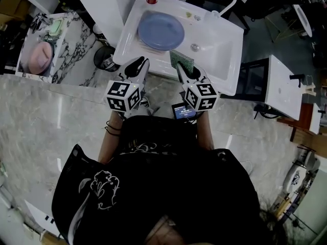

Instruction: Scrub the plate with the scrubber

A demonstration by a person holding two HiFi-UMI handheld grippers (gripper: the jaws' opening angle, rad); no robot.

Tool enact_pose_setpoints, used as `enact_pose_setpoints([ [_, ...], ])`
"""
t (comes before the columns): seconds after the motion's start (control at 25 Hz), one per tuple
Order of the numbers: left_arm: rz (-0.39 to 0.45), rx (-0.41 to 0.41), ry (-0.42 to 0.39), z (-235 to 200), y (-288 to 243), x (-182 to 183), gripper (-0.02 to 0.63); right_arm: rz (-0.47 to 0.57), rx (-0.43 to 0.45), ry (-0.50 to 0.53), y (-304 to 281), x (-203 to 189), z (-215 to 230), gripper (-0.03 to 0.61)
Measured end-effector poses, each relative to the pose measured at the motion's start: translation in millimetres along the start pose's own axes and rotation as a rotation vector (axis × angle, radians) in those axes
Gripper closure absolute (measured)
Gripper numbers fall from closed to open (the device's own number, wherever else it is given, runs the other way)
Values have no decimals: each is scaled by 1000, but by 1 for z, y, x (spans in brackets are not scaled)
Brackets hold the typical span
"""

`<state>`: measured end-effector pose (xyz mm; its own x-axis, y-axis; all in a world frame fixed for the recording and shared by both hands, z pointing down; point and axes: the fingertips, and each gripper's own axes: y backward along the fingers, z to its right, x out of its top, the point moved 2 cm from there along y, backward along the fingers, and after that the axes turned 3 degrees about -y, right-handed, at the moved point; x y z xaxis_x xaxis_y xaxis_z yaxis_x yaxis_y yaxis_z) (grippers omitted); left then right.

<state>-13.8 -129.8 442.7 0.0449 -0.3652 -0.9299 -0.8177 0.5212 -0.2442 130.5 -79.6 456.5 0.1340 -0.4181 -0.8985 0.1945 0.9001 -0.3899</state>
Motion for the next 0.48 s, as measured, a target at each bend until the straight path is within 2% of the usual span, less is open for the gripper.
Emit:
enact_pose_setpoints([
  [0.12, -3, 3, 9, -1, -5, -1, 552, -1, 23, -3, -11, 6, 9, 488],
  [0.28, -9, 13, -6, 2, -13, -1, 552, -18, 56, 44, -33, 19, 24, 488],
  [0.48, -7, 81, -24, 0, -28, 4, 552, -52, 143, 120, -68, 37, 39, 489],
])
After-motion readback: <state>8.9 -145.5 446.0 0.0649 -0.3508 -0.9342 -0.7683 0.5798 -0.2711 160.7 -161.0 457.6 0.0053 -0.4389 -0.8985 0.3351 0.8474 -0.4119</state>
